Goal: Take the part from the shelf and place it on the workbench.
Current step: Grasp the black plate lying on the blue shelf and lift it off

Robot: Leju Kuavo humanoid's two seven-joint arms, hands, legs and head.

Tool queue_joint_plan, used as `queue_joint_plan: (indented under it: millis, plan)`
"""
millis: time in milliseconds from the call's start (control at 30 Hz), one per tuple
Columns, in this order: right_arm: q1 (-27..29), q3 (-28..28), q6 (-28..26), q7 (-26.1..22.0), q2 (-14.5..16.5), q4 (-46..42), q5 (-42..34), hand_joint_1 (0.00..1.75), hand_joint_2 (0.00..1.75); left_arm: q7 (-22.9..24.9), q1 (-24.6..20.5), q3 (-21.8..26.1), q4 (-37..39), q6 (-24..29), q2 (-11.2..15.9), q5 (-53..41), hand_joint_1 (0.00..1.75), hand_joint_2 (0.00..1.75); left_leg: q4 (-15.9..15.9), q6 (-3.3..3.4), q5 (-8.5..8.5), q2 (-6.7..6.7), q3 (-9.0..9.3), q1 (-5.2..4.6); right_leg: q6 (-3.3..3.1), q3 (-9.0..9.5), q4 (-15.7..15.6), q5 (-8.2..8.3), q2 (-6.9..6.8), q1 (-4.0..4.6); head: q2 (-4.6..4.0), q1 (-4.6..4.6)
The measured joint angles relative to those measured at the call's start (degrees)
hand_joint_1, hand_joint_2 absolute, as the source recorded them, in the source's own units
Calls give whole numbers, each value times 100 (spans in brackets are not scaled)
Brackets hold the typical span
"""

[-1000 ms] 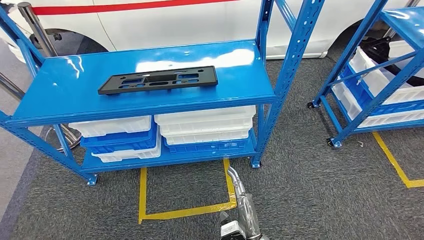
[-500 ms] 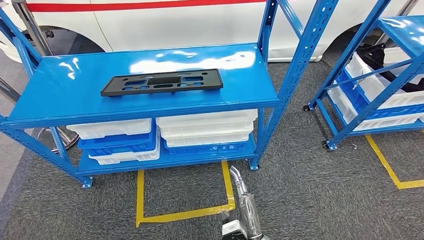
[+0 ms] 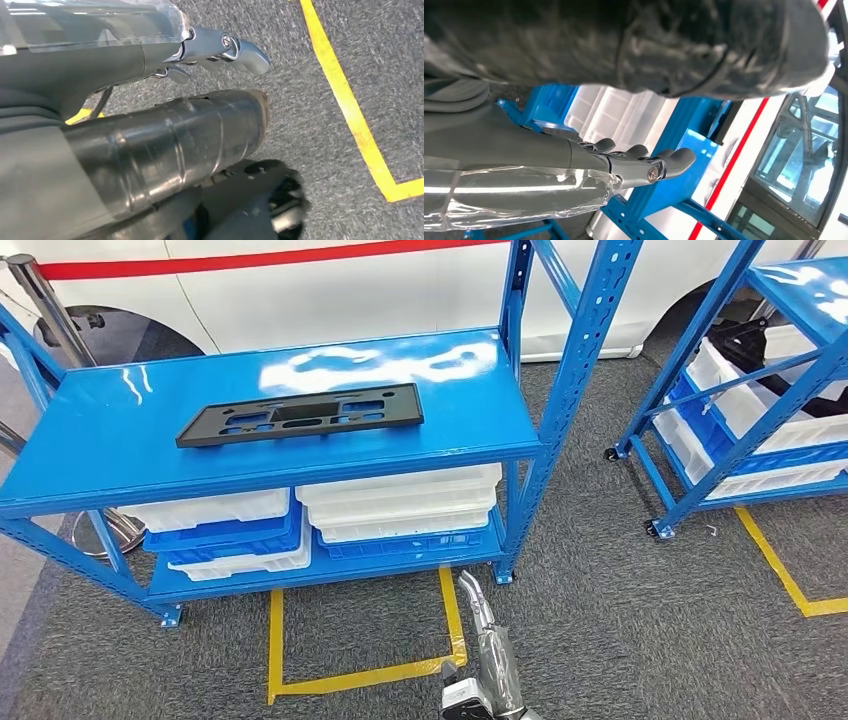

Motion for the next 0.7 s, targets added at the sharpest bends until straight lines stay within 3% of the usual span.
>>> queue_joint_plan:
  millis: [67,100,167,300,333,400,433,467,500,567,600,633,700]
  plan:
    - [-10,-8,9,33,3,3,46,0,0,1,-1,0,1,1,1,-25,0,0,-722,49,466,-3,278,-5,27,69,0,-46,18,3,0,2]
    - [-14,-13,15,48,7,7,64,0,0,2,-5,0,1,3,1,-37,0,0,-1058,78,599,-6,418,-18,50,88,7,-67,23,10,0,3]
    - [-20,-27,28,68,15,23,88,0,0,6,-25,0,1,8,2,-57,0,0,-1361,126,639,-14,541,-46,103,88,6,-85,21,20,0,4]
    - [-21,-72,58,79,38,59,139,0,0,9,-25,0,1,15,1,-80,0,0,-1478,240,651,-17,602,-14,216,39,139,-198,3,27,0,4]
    - [-21,-81,62,79,42,67,145,0,0,10,-30,0,1,15,0,-81,0,0,-1504,274,656,-13,625,1,238,-70,369,-323,-3,26,0,5]
    - [-17,-99,72,78,48,92,157,0,0,10,-40,1,1,15,0,-84,0,0,-1508,319,638,-9,643,-5,261,-469,1104,-631,-9,16,0,4]
    - [-12,-108,83,77,48,108,164,0,0,11,-40,1,1,15,0,-86,0,0,-1506,327,625,-10,651,-8,270,-663,1422,-711,-10,11,0,4]
    - [-8,-118,96,75,48,124,173,0,0,15,-38,2,1,15,0,-88,0,0,-1503,329,609,-12,667,-9,275,-782,1577,-689,-10,4,0,4]
    - [-6,-126,107,73,48,137,183,0,0,24,-34,2,1,14,0,-89,0,0,-1501,322,589,-16,691,-10,273,-787,1507,-551,-11,-3,0,4]
    - [-6,-143,118,68,48,150,205,0,0,47,-30,2,1,13,0,-90,0,0,-1497,292,534,-26,760,-9,245,-510,814,-94,-18,-12,0,5]
    - [-7,-150,119,66,51,153,214,0,0,55,-32,3,1,11,0,-91,0,0,-1483,263,498,-30,784,-21,227,-340,440,59,-23,-3,0,5]
    - [-8,-156,120,65,55,156,221,0,0,61,-34,3,2,9,1,-91,0,0,-1478,232,468,-33,799,-30,208,-216,177,139,-27,6,0,3]
    - [-6,-165,121,63,64,162,228,0,0,68,-40,4,3,5,2,-92,0,0,-1480,168,429,-31,808,-46,169,-140,34,106,-18,31,0,2]
